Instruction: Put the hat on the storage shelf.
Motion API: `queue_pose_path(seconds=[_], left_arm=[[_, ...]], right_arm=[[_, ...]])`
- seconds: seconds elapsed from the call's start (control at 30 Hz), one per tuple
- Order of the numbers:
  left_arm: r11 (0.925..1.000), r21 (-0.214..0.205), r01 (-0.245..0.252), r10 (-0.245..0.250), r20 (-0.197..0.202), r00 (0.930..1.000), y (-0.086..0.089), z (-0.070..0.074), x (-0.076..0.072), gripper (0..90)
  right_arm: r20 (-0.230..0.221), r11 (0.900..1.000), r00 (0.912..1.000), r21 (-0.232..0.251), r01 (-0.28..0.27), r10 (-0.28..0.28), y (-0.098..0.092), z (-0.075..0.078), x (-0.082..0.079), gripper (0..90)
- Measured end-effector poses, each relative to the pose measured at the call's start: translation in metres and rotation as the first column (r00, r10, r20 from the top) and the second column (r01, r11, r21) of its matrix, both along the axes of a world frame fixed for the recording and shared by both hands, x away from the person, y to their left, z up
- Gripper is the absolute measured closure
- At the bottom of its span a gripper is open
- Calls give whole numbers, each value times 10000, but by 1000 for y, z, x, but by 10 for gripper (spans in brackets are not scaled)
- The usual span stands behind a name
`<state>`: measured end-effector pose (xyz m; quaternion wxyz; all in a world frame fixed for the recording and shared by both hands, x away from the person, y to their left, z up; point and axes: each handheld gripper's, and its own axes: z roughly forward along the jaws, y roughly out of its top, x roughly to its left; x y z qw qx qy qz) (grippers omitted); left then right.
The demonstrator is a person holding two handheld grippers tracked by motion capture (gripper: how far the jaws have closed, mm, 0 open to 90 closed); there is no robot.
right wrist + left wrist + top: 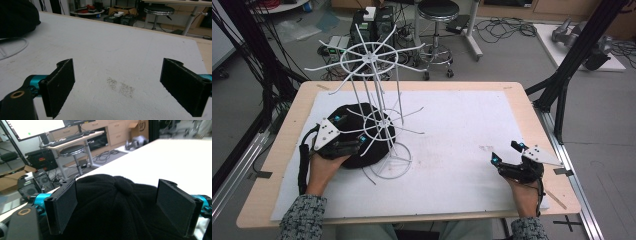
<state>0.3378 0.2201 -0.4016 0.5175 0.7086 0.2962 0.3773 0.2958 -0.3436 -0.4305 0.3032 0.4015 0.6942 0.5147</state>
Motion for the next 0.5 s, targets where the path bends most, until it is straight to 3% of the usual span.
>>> queue_pose_path(seconds=[0.2, 0.33, 0.5], left_arm=[[9996, 31, -294, 295, -541, 9981, 2, -5, 5, 354], [9998, 192, -91, 105, -729, 9973, 3, -5, 5, 581], [9998, 137, 159, -143, -1077, 9941, 5, -7, 7, 663]], right_arm=[[-41, 10000, 10000, 65, 32, -31, -1, 0, 0, 117], [-63, 9998, 9999, 151, 85, -84, -2, 0, 0, 117], [-33, 9999, 10000, 150, 81, -80, -3, 0, 0, 117]])
